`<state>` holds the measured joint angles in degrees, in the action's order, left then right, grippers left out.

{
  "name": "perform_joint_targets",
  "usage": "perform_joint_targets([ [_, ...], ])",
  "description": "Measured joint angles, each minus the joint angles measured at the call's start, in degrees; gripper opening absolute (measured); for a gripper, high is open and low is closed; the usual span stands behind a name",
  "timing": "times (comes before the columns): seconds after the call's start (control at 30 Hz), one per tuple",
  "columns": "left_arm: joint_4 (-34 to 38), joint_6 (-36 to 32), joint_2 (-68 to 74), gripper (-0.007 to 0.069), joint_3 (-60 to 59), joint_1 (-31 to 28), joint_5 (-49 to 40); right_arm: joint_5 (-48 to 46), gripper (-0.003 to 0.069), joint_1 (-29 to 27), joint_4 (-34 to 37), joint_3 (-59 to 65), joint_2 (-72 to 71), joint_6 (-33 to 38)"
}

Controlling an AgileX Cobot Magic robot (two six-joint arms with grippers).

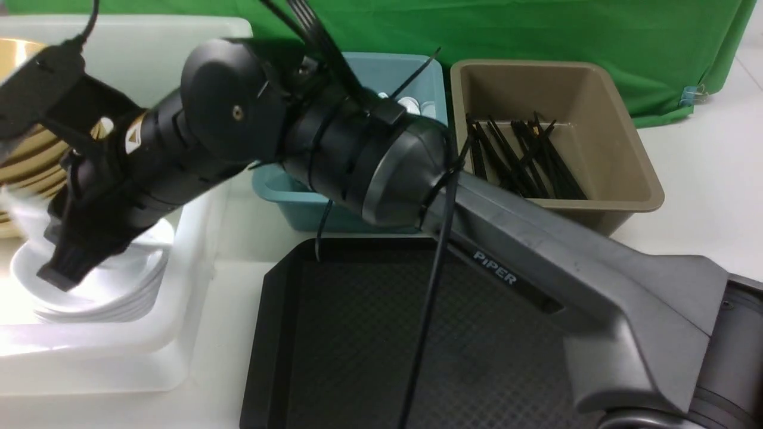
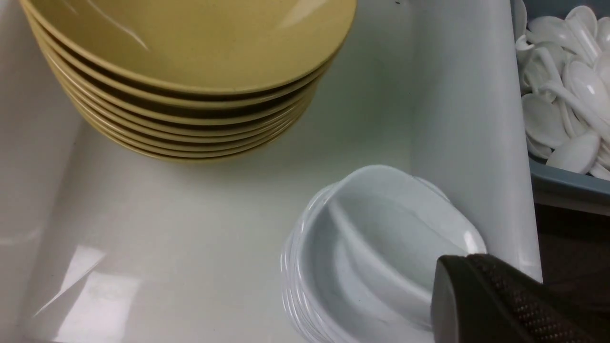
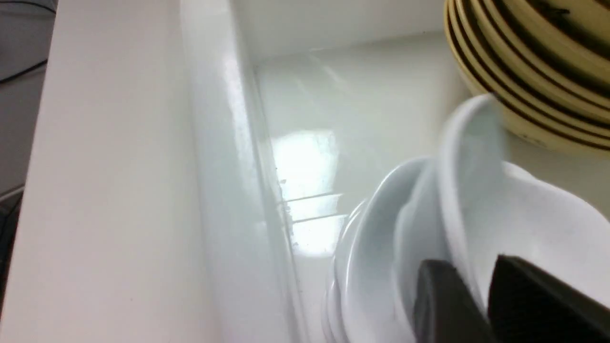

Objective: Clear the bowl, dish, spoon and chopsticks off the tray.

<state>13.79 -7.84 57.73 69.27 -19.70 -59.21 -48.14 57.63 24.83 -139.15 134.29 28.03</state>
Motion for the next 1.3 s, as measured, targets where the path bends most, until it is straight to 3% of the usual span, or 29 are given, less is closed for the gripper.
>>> perform_joint_targets([
  [0.13,0.0,0.0,0.0,-0.0003,0.0,-0.1,0.0,-0.4,0.0382,0.0,-0.6,-0.5,0.0,-0.1],
  [0.23,0.1,0.0,0.0,-0.0002,0.0,-0.1,0.0,-3.0,0.0484,0.0,-0.7,-0.9,-0.8,-0.9],
  [0.3,0.1,0.0,0.0,0.0000,0.0,-0.1,0.0,-5.4,0.0524,-0.1,-0.8,-1.3,-2.3,-2.1],
  [0.4,0.3,-0.2,0.0,0.0001,0.0,-0.1,0.0,-9.7,0.0528,-0.3,-2.6,-1.9,-6.2,-3.5],
  [0.47,1.4,-1.4,0.0,0.0001,0.0,-0.1,0.0,-13.8,0.0463,-0.8,-8.0,-2.3,-9.5,-6.8],
  [0.6,5.3,-5.0,-0.1,0.0001,0.0,3.2,0.1,-20.0,0.0128,-3.4,-24.8,-0.5,-17.7,-16.2],
  [0.67,6.7,-6.5,-0.3,0.0001,0.0,6.2,0.1,-20.4,0.0065,-5.2,-27.9,1.8,-21.5,-18.1],
  [0.7,7.6,-8.0,-0.6,0.0001,0.0,10.7,0.1,-20.8,0.0036,-7.5,-29.7,4.9,-25.8,-19.5],
  [0.77,8.4,-9.3,-1.3,0.0001,-0.1,15.6,0.5,-20.8,0.0020,-9.3,-30.8,8.8,-30.7,-20.8],
  [0.87,9.0,-12.0,-4.7,0.0001,-0.2,29.0,4.3,-19.5,0.0007,-12.5,-34.1,21.6,-46.7,-24.4],
  [0.9,9.0,-12.1,-4.9,0.0001,-0.2,29.6,4.6,-19.2,0.0007,-12.6,-34.9,23.4,-47.7,-24.9],
  [1.03,5.9,-11.6,-11.5,0.0001,-0.9,40.4,7.6,-6.8,0.0006,-13.1,-44.6,46.7,-69.3,-33.3],
  [1.1,4.3,-10.6,-15.6,0.0001,-3.4,42.0,9.9,4.2,0.0006,-13.1,-47.6,60.2,-80.5,-38.4],
  [1.2,3.2,-10.6,-19.5,0.0001,-6.8,42.4,13.1,13.0,0.0006,-13.1,-50.3,71.2,-90.3,-42.5],
  [1.3,0.9,-5.3,-30.1,0.0001,-18.8,42.5,21.3,25.2,0.0006,-13.2,-56.6,90.2,-105.1,-48.3],
])
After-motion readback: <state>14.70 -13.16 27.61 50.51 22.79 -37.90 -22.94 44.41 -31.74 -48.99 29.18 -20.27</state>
